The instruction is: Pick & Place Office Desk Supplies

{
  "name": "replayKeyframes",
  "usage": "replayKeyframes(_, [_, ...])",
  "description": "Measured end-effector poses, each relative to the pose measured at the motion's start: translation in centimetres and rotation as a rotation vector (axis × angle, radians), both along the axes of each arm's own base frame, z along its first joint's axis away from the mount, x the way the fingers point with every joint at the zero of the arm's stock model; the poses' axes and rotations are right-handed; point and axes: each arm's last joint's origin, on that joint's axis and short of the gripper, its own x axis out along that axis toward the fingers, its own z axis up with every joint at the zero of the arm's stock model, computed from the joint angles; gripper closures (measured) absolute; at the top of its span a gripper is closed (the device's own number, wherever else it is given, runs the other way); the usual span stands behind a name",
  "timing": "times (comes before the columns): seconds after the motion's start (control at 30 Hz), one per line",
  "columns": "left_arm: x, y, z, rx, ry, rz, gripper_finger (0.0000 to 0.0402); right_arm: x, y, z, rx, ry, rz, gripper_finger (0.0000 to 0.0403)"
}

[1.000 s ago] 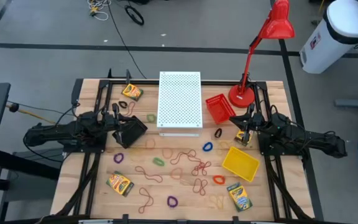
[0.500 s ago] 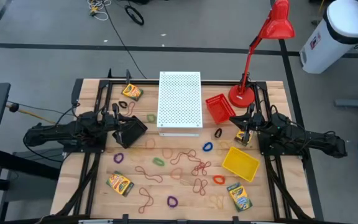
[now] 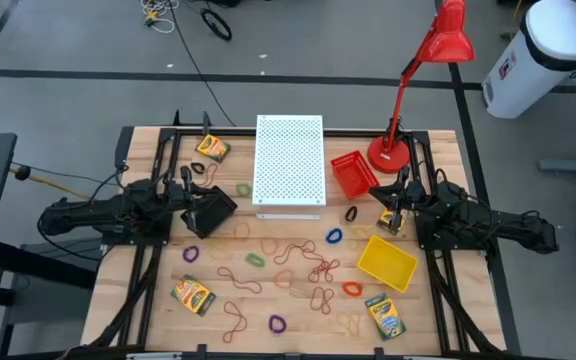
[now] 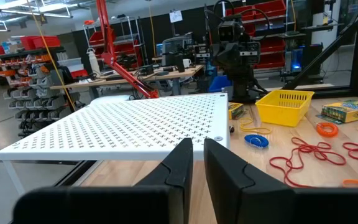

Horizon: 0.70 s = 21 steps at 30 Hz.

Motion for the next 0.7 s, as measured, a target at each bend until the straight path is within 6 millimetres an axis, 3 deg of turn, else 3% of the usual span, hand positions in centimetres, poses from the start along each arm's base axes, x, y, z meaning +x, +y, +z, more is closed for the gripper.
replayKeyframes(0.3, [0.0, 0.0, 0.0, 0.000, 0.000, 0.000, 0.0352, -0.1, 0.0, 0.9, -0.016, -0.091, -0.012, 0.0355])
replayKeyframes(0.53, [0.0, 0.0, 0.0, 0.000, -0.001, 0.000, 0.0352, -0.8, 0.2, 3.6, -0.022, -0.386, 0.021, 0.0355])
replayKeyframes(0.7, [0.0, 0.0, 0.0, 0.000, 0.000, 0.000, 0.0352, -1.9, 0.4, 5.5, -0.164, -0.592, -0.024, 0.0355])
